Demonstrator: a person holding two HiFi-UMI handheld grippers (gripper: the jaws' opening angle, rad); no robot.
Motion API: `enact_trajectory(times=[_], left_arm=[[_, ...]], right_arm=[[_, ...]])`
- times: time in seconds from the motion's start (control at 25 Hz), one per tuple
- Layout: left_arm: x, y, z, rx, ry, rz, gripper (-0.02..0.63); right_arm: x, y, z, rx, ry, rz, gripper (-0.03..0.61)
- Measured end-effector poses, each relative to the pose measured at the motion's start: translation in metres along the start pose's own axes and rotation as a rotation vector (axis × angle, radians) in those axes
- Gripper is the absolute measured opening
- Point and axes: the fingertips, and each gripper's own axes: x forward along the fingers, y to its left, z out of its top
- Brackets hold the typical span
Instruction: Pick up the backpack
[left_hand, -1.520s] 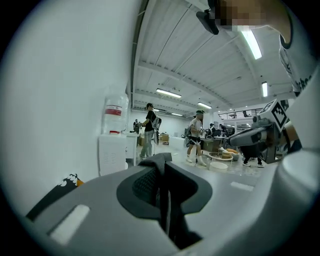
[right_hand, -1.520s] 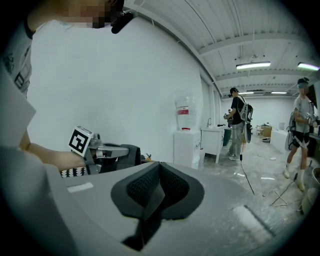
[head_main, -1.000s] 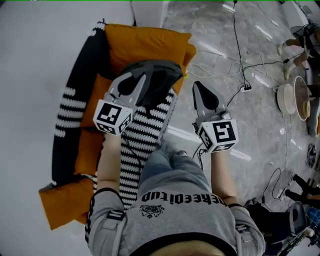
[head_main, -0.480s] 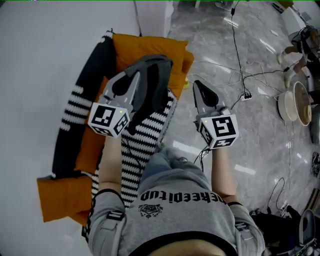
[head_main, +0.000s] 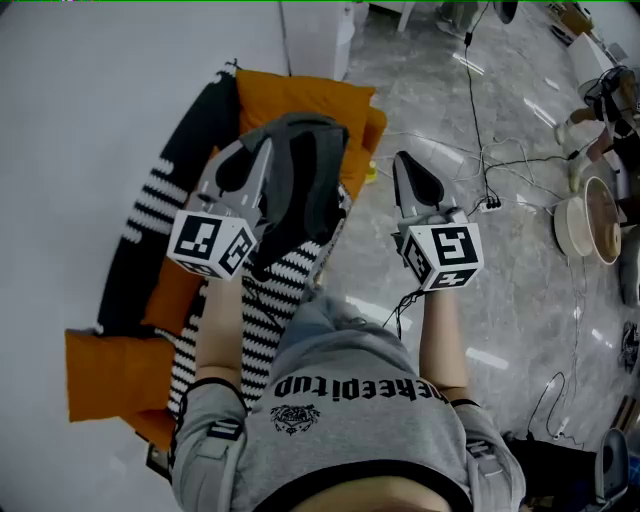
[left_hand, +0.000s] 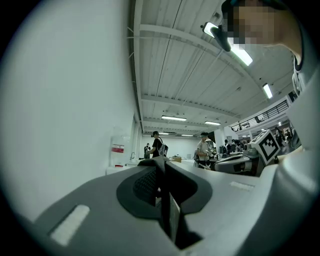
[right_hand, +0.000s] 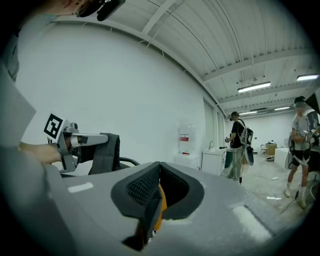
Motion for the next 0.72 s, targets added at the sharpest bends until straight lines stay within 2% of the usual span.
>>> enact_trajectory(times=[0.36, 0.72], left_arm=[[-0.028, -0.028, 0.02, 0.009, -0.051, 0.052, 0.048], [-0.037, -0.027, 0.025, 0.011, -0.06, 0.084, 0.048]], right_arm=[[-0.033, 0.0, 0.009, 0.006, -0.041, 0.007, 0.005], [-0.032, 0.003, 0.01, 0.022, -0.062, 0.035, 0.005]])
